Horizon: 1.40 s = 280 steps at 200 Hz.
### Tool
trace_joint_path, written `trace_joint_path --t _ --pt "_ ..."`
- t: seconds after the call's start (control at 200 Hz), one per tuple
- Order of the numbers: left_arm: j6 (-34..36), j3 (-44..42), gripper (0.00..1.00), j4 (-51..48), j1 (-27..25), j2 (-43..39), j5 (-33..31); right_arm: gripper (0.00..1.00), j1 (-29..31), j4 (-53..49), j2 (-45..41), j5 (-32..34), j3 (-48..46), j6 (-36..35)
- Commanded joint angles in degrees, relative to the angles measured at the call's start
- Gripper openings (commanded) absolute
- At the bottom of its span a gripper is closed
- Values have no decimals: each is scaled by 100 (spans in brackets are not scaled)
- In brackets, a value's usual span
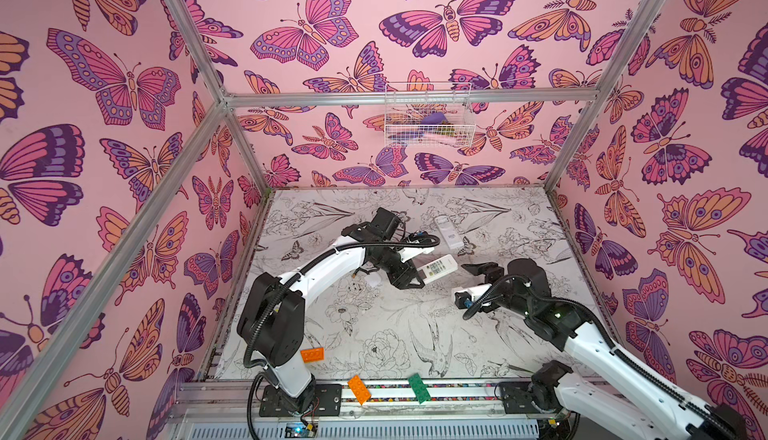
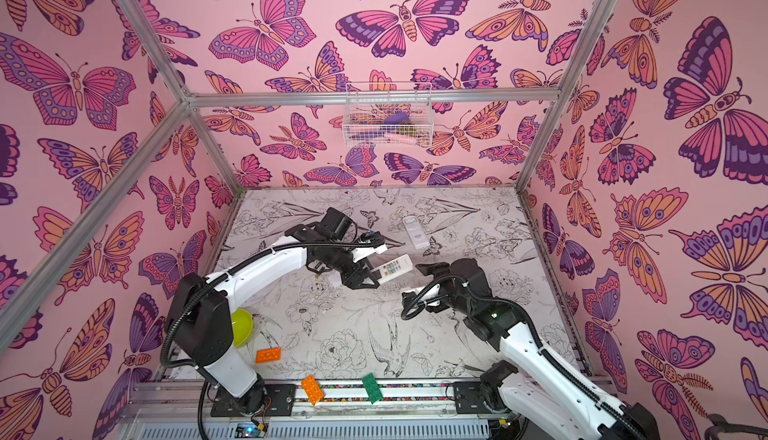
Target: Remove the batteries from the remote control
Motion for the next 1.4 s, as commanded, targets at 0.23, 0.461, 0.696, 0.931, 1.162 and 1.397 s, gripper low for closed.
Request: trace_joint_path --t 0.23,0.461,0.696,0.931,1.162,1.397 --pt "314 -42 20 -197 -204 -43 257 57 115 887 404 139 223 -643" --pt "442 -57 20 -233 -341 2 186 40 176 1135 552 198 209 -681" --pt "473 -9 20 -275 -488 52 151 25 229 1148 492 281 86 -745" --pt "382 118 43 -326 -482 -64 170 4 222 868 351 345 20 -686" --pt "572 479 74 -703 -363 -239 -154 2 227 189 279 277 128 73" --pt "1515 1128 95 -1748 -236 -337 -358 2 168 -586 770 -228 493 1486"
